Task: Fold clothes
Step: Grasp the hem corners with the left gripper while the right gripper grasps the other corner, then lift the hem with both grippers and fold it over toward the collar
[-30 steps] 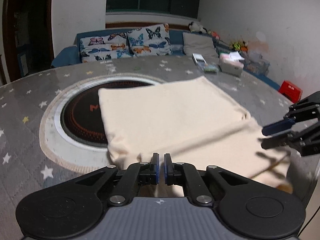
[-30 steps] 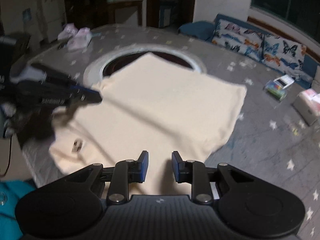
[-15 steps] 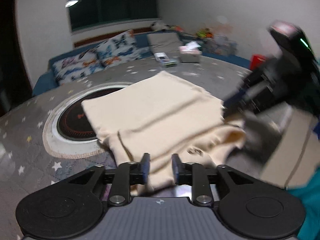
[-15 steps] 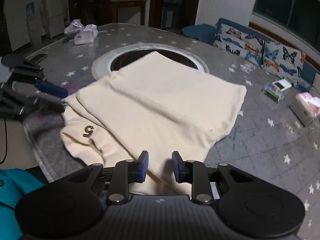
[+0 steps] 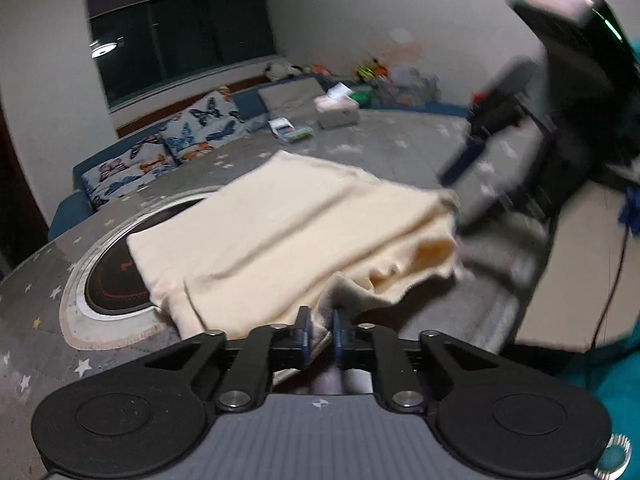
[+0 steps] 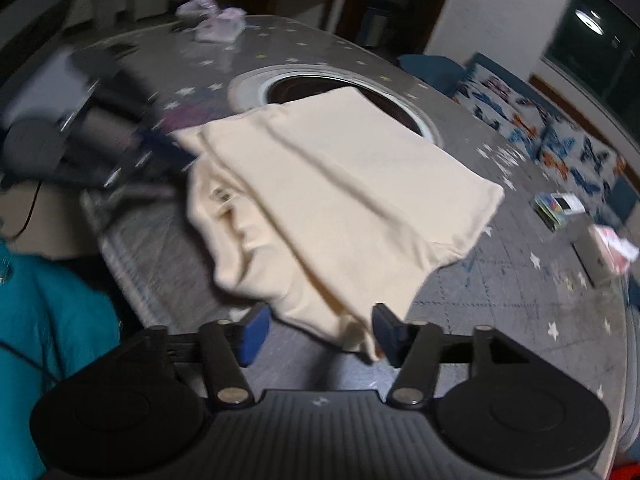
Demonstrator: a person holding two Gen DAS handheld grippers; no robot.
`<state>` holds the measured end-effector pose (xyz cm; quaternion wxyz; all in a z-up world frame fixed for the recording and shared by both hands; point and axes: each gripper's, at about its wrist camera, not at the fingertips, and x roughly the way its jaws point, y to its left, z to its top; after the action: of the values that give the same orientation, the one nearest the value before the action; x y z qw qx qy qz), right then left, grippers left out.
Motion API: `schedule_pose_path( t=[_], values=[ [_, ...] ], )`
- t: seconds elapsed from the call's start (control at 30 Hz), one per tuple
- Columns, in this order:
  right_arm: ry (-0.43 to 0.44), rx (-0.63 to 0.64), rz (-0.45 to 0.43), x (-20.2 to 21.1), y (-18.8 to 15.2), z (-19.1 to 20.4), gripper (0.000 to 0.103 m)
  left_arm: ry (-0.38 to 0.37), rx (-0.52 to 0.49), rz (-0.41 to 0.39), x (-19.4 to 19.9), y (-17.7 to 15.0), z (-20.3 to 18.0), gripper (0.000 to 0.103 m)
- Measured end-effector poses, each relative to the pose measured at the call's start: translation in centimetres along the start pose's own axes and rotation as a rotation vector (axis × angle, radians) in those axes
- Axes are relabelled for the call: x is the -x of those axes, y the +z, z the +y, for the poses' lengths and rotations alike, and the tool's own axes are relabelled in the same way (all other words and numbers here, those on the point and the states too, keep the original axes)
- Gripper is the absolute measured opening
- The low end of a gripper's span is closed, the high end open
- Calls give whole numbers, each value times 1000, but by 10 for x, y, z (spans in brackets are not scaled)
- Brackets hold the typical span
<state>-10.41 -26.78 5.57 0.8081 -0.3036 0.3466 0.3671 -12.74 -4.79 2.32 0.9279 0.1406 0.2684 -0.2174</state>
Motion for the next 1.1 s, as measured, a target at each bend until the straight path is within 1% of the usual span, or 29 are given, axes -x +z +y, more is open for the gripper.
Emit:
schedule_pose_path(
  t=[0.1, 0.2, 0.27, 0.33, 0.37, 0.4, 0.47, 0.5, 0.57, 0.6, 0.73, 0.87, 0.93, 0.97, 1.03, 1.07, 1.1],
  values=[
    [6, 70, -9, -3, 0, 11, 64, 2, 76, -22, -2, 14, 15, 9],
    [8, 114, -40, -9, 4, 18, 64, -12, 129, -23, -11, 27, 28, 9],
    [15, 109, -57, -16, 9, 17, 64, -29, 140, -21, -17, 32, 34, 9],
    [30, 77, -64, -26, 14, 11, 58, -34, 146, -9, -24, 33, 38, 9],
    [37, 53, -66, -30, 16, 7, 46, -36, 149, 0, -26, 33, 39, 9],
    [48, 34, -57, -34, 19, 3, 30, -39, 151, 6, -27, 32, 40, 9],
    [68, 3, -46, -39, 22, -3, 19, -44, 149, 12, -25, 28, 41, 11],
    [78, -15, -49, -39, 23, -8, 15, -45, 143, 13, -22, 26, 41, 16],
    [93, -41, -57, -35, 26, -16, 13, -50, 123, 4, -14, 19, 38, 18],
    [96, -53, -64, -33, 27, -19, 12, -49, 102, 1, -9, 15, 36, 21],
    [97, -75, -81, -27, 30, -24, 12, -22, -9, 3, 0, 0, 21, 30],
    [92, -86, -90, -23, 33, -25, 11, 42, -123, 13, -2, -13, 11, 30],
    [87, -90, -97, -20, 32, -24, 11, 53, -148, 13, -3, -18, 10, 30],
    [85, -92, -100, -19, 31, -23, 10, 56, -152, 10, -2, -20, 10, 29],
    [79, -94, -108, -16, 31, -22, 10, 64, -156, 6, -1, -22, 10, 19],
    [78, -94, -112, -15, 31, -22, 10, 62, -147, 2, 1, -23, 11, 9],
    [76, -94, -117, -13, 31, -21, 10, 59, -135, -2, 2, -23, 12, 7]
  ],
)
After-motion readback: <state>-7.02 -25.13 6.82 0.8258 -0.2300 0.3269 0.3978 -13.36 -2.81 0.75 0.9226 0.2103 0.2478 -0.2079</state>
